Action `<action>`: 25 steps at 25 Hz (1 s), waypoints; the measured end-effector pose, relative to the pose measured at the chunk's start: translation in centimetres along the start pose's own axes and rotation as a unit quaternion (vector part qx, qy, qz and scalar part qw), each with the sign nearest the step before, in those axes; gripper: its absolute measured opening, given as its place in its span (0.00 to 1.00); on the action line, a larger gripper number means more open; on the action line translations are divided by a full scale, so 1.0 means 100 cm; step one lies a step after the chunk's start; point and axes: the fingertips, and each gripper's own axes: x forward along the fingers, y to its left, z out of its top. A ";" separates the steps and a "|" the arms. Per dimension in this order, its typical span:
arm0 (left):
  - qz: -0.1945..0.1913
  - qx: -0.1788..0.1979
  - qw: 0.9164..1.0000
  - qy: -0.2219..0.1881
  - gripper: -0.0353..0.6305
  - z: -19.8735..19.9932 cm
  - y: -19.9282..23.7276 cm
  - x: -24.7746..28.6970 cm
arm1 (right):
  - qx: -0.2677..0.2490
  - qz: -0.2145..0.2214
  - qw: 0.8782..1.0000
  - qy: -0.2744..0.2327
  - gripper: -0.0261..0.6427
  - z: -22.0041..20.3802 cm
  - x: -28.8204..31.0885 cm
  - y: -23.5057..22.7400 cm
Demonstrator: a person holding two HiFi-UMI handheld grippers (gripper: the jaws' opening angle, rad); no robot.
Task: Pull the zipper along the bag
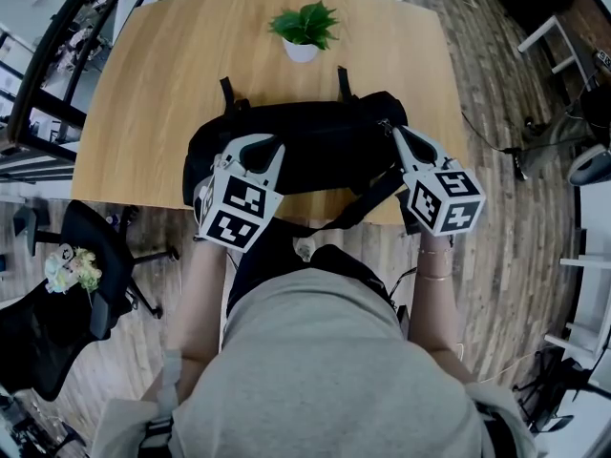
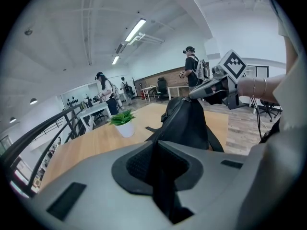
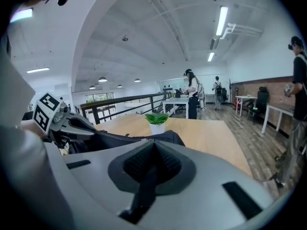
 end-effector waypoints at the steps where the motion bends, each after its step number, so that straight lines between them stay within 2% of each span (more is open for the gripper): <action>1: 0.001 0.000 1.000 0.002 0.12 -0.001 0.000 0.000 | 0.003 0.006 1.000 -0.003 0.05 0.000 -0.001 0.002; 8: 0.017 0.004 1.000 0.014 0.12 -0.004 -0.004 0.007 | 0.002 0.033 0.999 -0.001 0.06 -0.005 0.003 0.011; 12: 0.004 0.002 1.000 0.020 0.13 -0.007 -0.007 0.007 | 0.002 0.024 1.000 -0.004 0.07 -0.008 0.004 0.008; 15: 0.001 -0.006 1.000 0.021 0.17 -0.007 -0.008 0.004 | 0.010 0.019 1.000 -0.004 0.12 -0.011 0.003 0.009; 18: 0.011 -0.017 1.000 0.023 0.22 -0.008 -0.007 -0.002 | 0.023 0.010 0.999 -0.032 0.14 -0.005 -0.003 0.015; 22: 0.035 -0.051 0.998 0.018 0.24 -0.013 0.000 -0.011 | 0.048 0.048 0.996 -0.063 0.14 0.006 -0.007 0.044; 25: 0.050 -0.081 0.995 0.005 0.24 -0.014 0.005 -0.019 | 0.044 0.083 0.993 -0.071 0.15 0.011 -0.008 0.067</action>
